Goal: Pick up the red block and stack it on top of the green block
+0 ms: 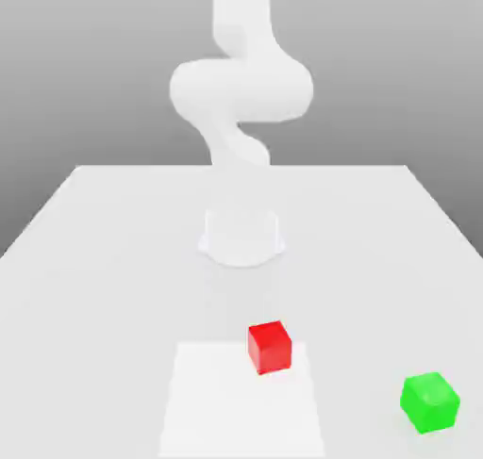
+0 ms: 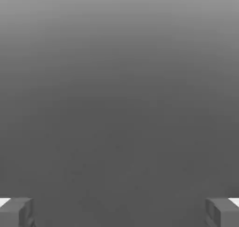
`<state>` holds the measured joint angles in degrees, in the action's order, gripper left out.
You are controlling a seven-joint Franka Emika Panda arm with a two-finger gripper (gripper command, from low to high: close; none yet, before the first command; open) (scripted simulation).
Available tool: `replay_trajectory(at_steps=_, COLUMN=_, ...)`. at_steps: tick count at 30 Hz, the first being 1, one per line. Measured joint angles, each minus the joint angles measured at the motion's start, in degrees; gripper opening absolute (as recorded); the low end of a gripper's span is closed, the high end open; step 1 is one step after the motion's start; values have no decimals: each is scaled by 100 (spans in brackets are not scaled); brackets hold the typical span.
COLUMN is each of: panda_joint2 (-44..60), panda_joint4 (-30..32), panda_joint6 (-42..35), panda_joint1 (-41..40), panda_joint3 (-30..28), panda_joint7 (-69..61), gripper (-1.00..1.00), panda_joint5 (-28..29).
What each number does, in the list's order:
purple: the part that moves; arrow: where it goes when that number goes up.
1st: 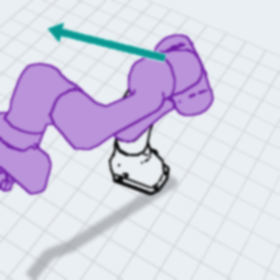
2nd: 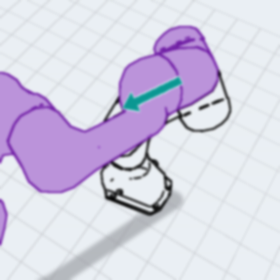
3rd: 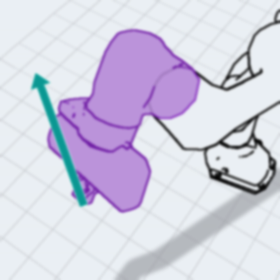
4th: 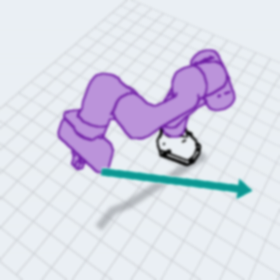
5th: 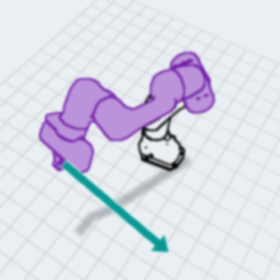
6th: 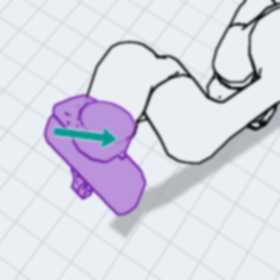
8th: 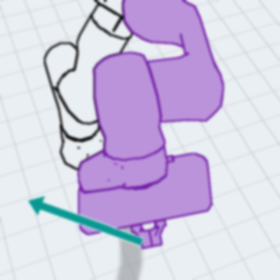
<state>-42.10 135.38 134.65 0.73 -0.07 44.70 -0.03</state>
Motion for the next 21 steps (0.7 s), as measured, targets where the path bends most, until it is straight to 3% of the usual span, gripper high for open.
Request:
replay_trajectory(at_steps=16, panda_joint2=3115, panda_joint4=2785, panda_joint6=2298, panda_joint1=548, panda_joint3=-8, panda_joint7=-925, gripper=0, panda_joint5=-11)
replay_trajectory(at_steps=21, panda_joint2=4531, panda_joint4=2998, panda_joint6=3410, panda_joint1=602, panda_joint3=23, panda_joint7=-1036, gripper=0, panda_joint5=10)
